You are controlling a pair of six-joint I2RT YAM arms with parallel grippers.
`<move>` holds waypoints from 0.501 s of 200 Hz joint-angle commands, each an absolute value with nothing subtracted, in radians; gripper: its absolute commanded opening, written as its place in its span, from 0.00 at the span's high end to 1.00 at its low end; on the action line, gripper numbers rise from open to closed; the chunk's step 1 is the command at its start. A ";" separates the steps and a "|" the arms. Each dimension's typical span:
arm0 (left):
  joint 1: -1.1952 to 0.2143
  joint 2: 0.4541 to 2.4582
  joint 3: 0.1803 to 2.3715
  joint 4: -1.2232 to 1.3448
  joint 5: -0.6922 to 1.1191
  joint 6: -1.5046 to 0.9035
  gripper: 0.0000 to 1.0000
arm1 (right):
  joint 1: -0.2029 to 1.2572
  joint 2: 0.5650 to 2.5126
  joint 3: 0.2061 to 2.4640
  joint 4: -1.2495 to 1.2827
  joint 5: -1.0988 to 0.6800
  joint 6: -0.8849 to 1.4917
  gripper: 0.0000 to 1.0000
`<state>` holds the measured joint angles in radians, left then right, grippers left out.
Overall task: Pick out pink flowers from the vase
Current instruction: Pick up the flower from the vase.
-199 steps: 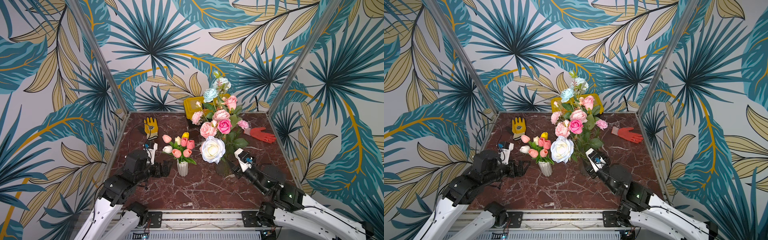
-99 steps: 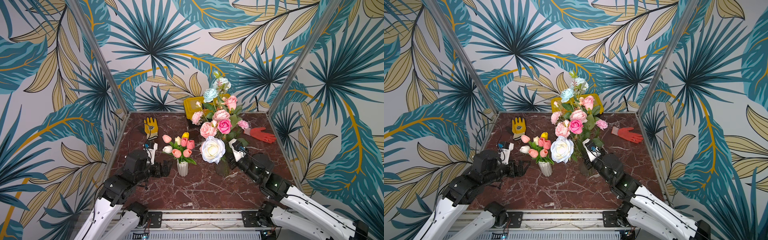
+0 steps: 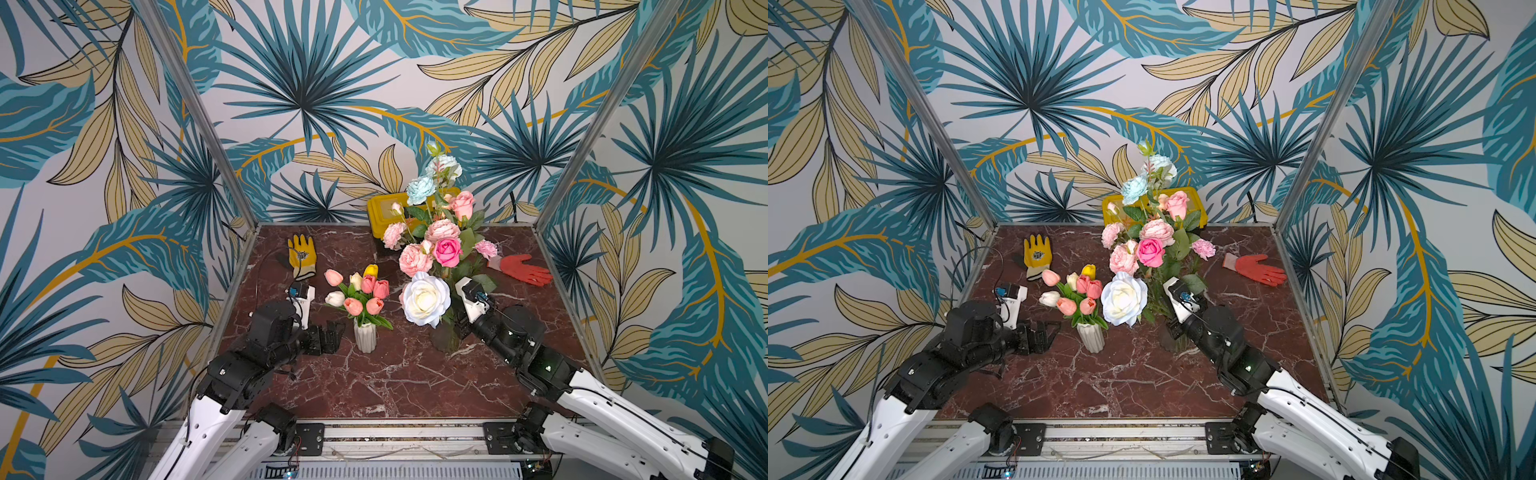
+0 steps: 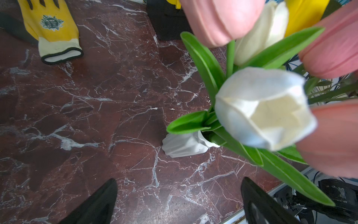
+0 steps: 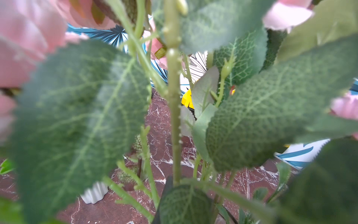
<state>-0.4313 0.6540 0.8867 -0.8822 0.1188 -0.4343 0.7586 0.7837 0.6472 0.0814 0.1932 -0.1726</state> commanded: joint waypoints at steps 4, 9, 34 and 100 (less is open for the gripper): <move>-0.434 0.632 0.871 -0.866 0.114 -0.423 0.00 | 0.755 0.759 0.657 0.079 0.172 -0.180 0.98; -0.434 0.632 0.875 -0.866 0.120 -0.422 0.00 | 0.755 0.757 0.662 0.075 0.172 -0.182 0.98; -0.435 0.627 0.902 -0.877 0.115 -0.420 0.00 | 0.755 0.746 0.689 0.052 0.165 -0.191 1.00; -0.435 0.558 0.995 -0.894 0.062 -0.388 0.01 | 0.755 0.694 0.811 -0.074 0.115 -0.201 0.99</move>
<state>-0.4316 0.5686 0.9142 -0.9039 0.0597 -0.4286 0.7570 0.7227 0.7616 -0.0189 0.1478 -0.1925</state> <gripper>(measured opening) 0.995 0.070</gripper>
